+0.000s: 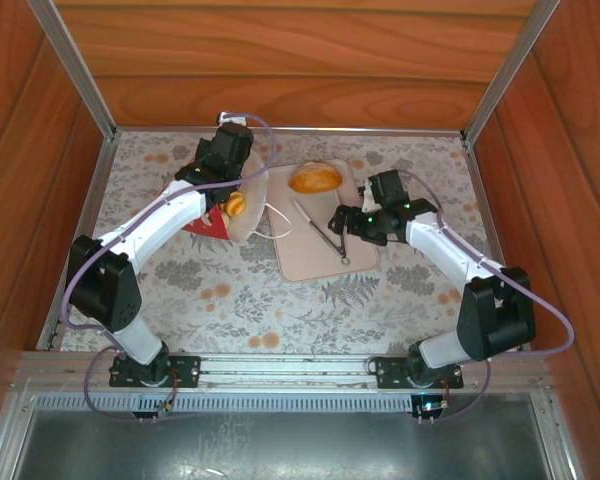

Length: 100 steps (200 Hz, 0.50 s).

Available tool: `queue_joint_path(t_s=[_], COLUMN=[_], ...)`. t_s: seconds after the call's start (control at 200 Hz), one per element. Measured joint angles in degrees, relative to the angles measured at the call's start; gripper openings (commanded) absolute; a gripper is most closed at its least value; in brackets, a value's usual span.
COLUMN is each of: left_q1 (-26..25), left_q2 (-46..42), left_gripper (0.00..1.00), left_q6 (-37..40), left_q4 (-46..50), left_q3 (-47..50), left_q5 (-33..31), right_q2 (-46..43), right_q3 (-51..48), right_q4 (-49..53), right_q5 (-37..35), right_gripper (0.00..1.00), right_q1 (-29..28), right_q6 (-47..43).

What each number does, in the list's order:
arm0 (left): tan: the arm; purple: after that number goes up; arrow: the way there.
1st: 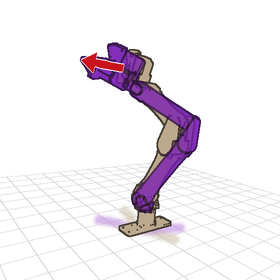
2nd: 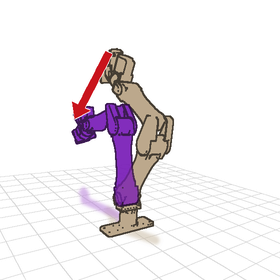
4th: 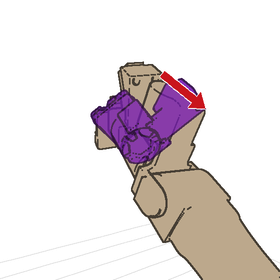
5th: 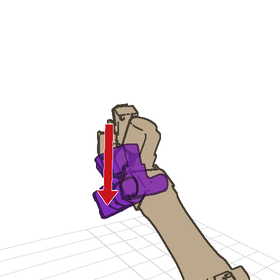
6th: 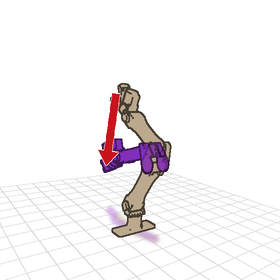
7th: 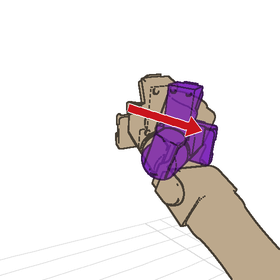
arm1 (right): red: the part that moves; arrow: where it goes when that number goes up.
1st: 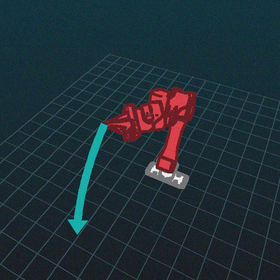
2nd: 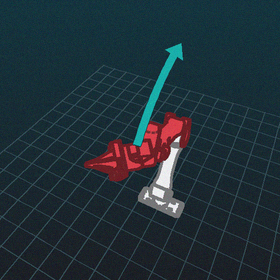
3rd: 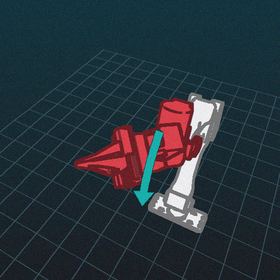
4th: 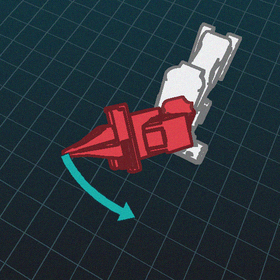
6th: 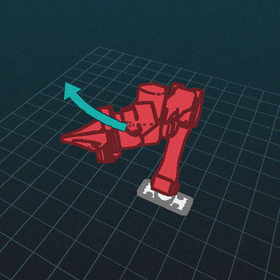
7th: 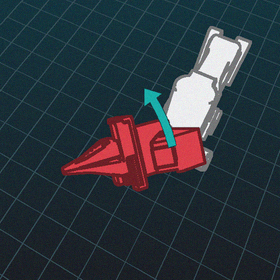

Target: Take the fake bread out of the paper bag

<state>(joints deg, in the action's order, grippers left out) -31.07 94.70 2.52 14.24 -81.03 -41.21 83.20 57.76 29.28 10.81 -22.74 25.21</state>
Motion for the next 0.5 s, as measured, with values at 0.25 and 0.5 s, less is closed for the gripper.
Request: queue_joint_path(t_s=[0.25, 0.5], left_q1=[0.00, 0.28], left_q2=[-0.31, -0.33], left_gripper=[0.00, 0.00], left_q6=[-0.02, -0.04], left_q4=[0.07, 0.04], left_q3=[0.00, 0.00], left_q5=[0.37, 0.59], right_q2=[3.28, 12.85], right_q3=[-2.56, 1.66], right_q4=[-4.07, -5.31], right_q5=[-5.73, -9.77], right_gripper=[1.00, 1.00], right_q1=[-3.69, -6.19], right_q6=[-6.71, -10.84])
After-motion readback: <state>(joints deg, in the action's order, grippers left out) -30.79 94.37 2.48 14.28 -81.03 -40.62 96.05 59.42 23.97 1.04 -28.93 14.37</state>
